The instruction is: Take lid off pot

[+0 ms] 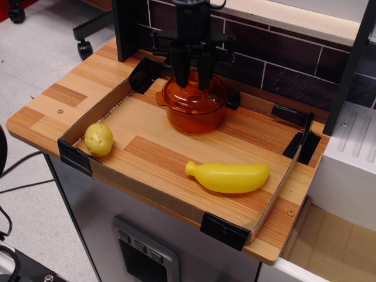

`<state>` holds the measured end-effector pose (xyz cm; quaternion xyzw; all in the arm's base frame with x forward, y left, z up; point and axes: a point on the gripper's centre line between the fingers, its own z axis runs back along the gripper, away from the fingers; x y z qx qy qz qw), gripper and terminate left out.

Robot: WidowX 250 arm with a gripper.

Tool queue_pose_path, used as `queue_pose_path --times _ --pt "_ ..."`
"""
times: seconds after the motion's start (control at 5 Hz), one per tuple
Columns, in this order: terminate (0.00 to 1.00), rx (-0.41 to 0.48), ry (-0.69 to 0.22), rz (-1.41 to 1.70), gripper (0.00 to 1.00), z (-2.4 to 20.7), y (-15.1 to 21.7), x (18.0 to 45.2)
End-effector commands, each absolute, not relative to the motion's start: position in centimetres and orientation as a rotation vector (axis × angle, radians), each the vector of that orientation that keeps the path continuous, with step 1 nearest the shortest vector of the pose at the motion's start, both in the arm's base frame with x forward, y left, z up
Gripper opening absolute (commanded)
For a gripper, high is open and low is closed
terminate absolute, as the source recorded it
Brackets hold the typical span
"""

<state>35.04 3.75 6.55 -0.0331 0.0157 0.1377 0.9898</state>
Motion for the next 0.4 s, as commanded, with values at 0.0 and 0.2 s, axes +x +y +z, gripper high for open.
queue_pose_path --times 0.0,0.2 --pt "0.00 -0.102 -0.156 0.292 0.00 12.8 4.6 34.8" --pt "0.00 -0.130 -0.139 0.229 0.00 13.4 4.5 32.4"
